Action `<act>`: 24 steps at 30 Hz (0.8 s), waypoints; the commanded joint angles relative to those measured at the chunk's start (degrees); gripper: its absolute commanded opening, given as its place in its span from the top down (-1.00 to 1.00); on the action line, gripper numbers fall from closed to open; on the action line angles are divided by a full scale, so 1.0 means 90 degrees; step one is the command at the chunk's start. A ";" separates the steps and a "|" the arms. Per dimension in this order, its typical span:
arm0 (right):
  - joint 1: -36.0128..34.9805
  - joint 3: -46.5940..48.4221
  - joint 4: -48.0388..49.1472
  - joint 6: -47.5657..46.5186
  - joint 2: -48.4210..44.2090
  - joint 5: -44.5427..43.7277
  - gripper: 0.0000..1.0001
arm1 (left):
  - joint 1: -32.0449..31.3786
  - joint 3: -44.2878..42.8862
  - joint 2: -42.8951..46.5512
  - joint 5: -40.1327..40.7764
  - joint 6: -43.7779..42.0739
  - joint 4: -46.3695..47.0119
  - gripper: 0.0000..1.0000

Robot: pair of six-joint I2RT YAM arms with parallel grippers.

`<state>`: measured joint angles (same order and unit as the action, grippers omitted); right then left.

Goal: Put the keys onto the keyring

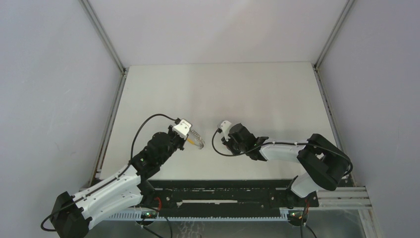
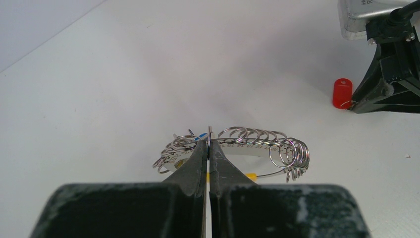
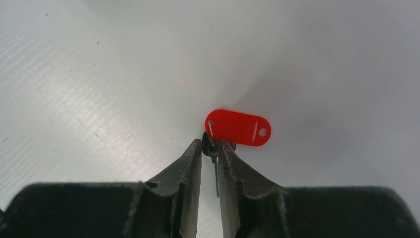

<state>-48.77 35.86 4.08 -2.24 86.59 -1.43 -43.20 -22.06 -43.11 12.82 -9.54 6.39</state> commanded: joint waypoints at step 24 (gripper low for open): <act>-0.0049 0.0264 0.0234 -0.0146 0.0232 0.0038 0.85 | 0.0017 0.0021 0.0017 -0.0116 0.0064 0.0474 1.00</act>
<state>-48.80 36.56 5.17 -2.79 88.18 -1.26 -43.20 -22.04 -43.24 12.69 -9.54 6.39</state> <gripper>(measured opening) 0.107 0.011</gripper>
